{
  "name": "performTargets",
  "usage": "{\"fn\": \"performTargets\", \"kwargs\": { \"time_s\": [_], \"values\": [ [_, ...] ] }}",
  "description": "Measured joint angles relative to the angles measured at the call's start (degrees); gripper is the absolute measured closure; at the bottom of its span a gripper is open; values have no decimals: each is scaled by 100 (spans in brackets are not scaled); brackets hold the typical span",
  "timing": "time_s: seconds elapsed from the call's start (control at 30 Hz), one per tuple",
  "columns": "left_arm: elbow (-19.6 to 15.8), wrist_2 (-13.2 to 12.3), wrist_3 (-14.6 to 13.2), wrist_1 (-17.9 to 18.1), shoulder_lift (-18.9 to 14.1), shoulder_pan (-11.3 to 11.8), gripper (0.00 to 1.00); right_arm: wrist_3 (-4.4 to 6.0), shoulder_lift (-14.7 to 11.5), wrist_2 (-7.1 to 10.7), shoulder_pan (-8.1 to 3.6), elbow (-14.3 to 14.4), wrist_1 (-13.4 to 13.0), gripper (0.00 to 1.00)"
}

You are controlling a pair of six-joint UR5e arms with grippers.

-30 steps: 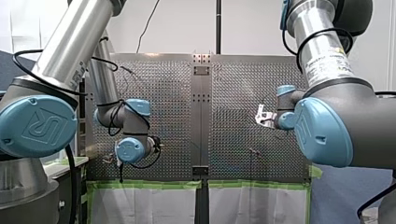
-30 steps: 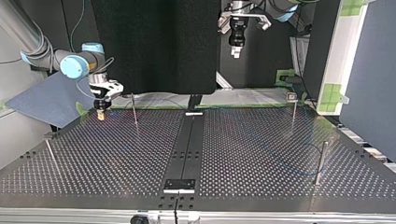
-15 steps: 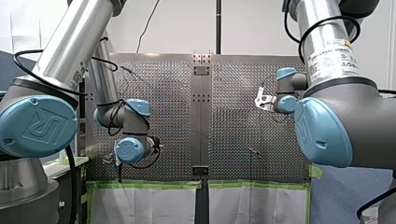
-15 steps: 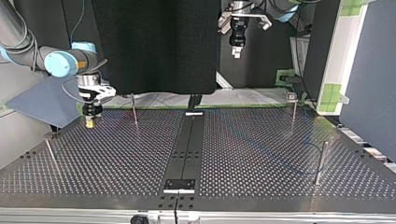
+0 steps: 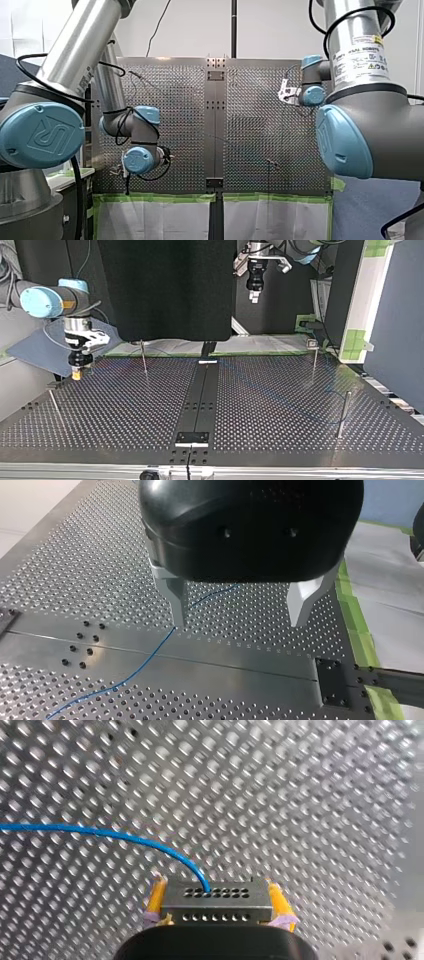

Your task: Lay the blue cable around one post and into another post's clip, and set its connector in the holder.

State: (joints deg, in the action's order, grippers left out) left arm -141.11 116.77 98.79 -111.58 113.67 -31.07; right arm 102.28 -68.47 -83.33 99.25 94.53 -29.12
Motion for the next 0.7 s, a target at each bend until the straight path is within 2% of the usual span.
{"fn": "performTargets", "kwargs": {
  "time_s": [0.2, 0.37, 0.57, 0.7],
  "values": [
    [2, -25, 0, -14, 0, 32, 2, 66, -255, 118, -240, 220, -112, 100],
    [16, -112, 3, -23, 0, 59, 2, 42, -373, 255, -481, 335, -210, 100],
    [47, -139, 6, -129, 0, 79, 2, 63, -292, 298, -746, 350, -393, 100],
    [50, -141, 8, -188, 0, 95, 2, 53, -129, 369, -841, 349, -498, 100]
  ]
}}
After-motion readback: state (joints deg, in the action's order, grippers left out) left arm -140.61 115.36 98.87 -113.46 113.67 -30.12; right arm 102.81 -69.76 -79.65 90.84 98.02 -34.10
